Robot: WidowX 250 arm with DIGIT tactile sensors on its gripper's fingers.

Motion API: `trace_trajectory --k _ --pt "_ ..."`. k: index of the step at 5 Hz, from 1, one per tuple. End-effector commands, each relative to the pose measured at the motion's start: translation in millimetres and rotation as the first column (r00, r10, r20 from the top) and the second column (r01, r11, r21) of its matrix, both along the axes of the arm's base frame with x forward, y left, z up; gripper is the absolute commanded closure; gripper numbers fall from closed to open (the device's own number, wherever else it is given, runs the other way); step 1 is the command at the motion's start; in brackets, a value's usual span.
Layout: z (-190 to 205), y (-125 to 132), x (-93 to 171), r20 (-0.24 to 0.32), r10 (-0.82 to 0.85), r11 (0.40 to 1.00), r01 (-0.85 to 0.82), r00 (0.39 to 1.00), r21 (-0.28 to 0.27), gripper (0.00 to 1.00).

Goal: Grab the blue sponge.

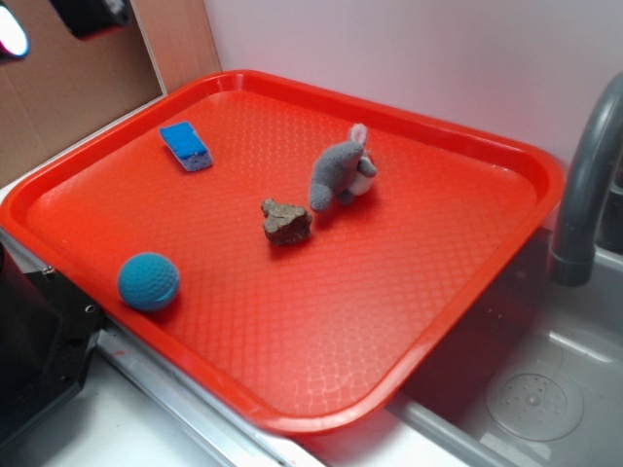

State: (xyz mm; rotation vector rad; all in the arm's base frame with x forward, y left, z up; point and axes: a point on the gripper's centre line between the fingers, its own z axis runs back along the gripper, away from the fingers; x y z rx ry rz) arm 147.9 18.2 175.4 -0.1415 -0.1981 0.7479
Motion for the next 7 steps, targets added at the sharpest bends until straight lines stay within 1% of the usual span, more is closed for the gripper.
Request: trace_trajectory --k 1,2,3,4,5,6,7 --pt "-42 31 37 0.022 0.227 0.972 -0.228 0.974 0.053 0.00" --pt "-65 43 55 0.025 0.302 0.949 -0.303 0.953 0.089 0.00" --pt "-93 58 75 0.046 0.372 0.921 -0.375 0.927 0.109 0.00" --pt "-115 69 88 0.050 0.418 0.897 -0.421 0.907 0.133 0.00" --pt "-134 77 92 0.026 0.429 0.889 -0.427 0.903 0.165 0.00" --pt "-151 83 88 0.018 0.433 0.885 -0.429 0.901 0.180 0.00" --pt "-158 91 91 0.005 0.441 0.886 -0.437 0.897 0.158 0.11"
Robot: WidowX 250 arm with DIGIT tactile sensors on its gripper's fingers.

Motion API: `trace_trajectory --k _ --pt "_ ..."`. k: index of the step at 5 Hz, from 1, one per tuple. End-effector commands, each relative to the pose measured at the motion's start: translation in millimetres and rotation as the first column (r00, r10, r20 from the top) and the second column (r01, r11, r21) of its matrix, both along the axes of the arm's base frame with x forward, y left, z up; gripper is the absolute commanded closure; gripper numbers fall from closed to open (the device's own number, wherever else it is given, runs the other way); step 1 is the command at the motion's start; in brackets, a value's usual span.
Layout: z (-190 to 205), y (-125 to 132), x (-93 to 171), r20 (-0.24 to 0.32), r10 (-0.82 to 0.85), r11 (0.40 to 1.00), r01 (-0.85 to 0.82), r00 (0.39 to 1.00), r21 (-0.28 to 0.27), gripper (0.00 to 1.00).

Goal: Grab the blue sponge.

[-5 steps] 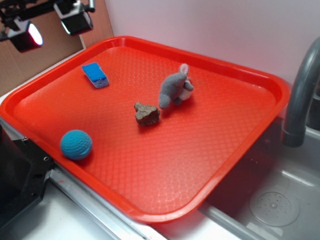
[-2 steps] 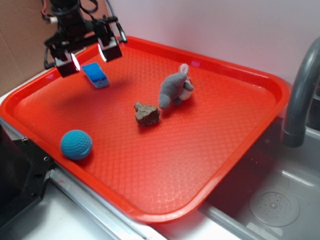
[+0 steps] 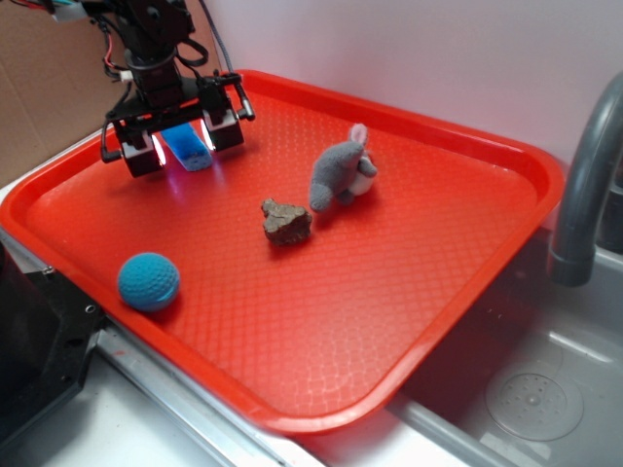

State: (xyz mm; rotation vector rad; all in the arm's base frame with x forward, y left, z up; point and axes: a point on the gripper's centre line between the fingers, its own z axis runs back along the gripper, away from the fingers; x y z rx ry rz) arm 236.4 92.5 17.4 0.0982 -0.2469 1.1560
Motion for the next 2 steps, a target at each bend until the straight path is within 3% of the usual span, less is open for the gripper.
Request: trace_trajectory --k 1,2 --pt "-1.9 19.6 2.9 0.039 0.031 0.999 -0.029 0.999 -0.037 1.00" --pt "2.8 15.7 3.4 -0.010 -0.069 0.995 0.068 0.998 -0.067 1.00"
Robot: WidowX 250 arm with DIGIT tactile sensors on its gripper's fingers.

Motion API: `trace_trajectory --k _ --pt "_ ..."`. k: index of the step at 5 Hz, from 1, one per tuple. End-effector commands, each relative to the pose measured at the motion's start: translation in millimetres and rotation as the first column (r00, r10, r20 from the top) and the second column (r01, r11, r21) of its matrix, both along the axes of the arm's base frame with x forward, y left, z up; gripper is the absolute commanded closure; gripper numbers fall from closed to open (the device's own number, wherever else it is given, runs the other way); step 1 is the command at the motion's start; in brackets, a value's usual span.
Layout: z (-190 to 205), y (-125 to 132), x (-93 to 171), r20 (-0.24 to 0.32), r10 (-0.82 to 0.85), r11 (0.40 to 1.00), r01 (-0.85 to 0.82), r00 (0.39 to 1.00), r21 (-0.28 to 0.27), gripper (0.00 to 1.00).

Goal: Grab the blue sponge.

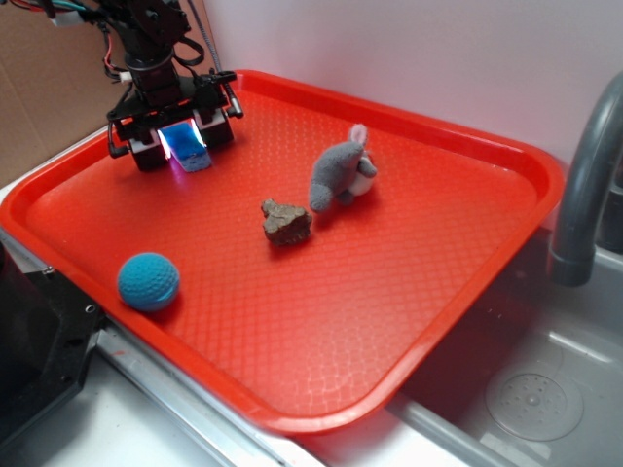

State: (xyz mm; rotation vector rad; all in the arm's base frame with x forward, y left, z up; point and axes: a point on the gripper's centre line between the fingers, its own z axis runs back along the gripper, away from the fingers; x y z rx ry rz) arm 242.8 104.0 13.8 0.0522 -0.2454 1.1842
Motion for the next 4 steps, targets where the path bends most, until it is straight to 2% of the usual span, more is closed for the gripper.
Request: trace_trajectory --k 1,2,3,4 --pt "30 -17 -8 -0.111 -0.284 0.959 0.280 0.952 -0.046 1.00" --pt "52 -33 -12 -0.143 -0.450 0.893 0.447 0.882 -0.056 1.00" --pt "88 -66 -22 -0.137 -0.658 0.753 0.652 0.740 -0.091 1.00" --pt "109 -95 -38 -0.114 -0.823 0.567 0.820 0.557 -0.082 1.00"
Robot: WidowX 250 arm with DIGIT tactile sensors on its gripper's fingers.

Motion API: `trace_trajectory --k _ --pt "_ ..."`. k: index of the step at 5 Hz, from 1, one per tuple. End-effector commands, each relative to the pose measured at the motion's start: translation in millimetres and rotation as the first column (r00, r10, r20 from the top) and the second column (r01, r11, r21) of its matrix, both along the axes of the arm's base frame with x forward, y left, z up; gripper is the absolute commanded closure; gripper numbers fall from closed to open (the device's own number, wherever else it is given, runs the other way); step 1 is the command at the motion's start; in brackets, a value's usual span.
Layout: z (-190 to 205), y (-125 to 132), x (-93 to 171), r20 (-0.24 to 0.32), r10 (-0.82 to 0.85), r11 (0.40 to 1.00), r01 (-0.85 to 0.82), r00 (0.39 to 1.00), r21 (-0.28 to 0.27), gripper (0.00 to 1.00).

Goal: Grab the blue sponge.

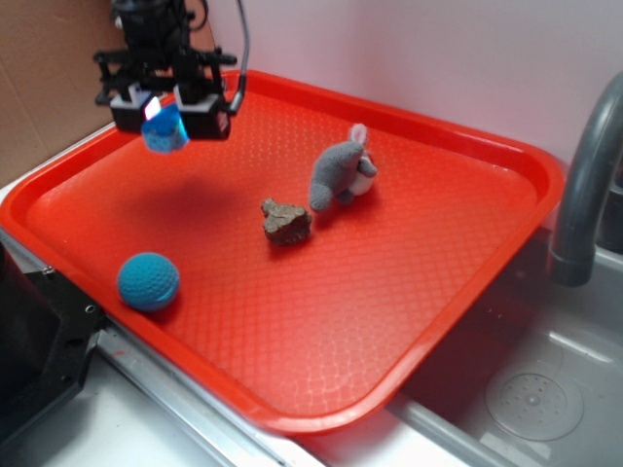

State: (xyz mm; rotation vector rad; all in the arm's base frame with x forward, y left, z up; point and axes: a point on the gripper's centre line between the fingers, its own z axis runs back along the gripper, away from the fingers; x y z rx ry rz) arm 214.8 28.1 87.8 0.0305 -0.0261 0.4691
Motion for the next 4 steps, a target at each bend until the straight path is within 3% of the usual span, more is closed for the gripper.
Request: trace_trajectory --k 1,2,3,4 --pt "53 -39 -31 0.113 -0.346 0.937 0.349 0.932 -0.012 1.00" --pt "65 -50 -50 0.161 -0.386 0.921 0.391 0.908 0.002 1.00" --pt "65 -47 -52 0.134 -0.299 0.949 0.309 0.945 -0.056 1.00" --pt "61 -30 -38 0.050 -0.257 0.961 0.261 0.965 -0.095 0.56"
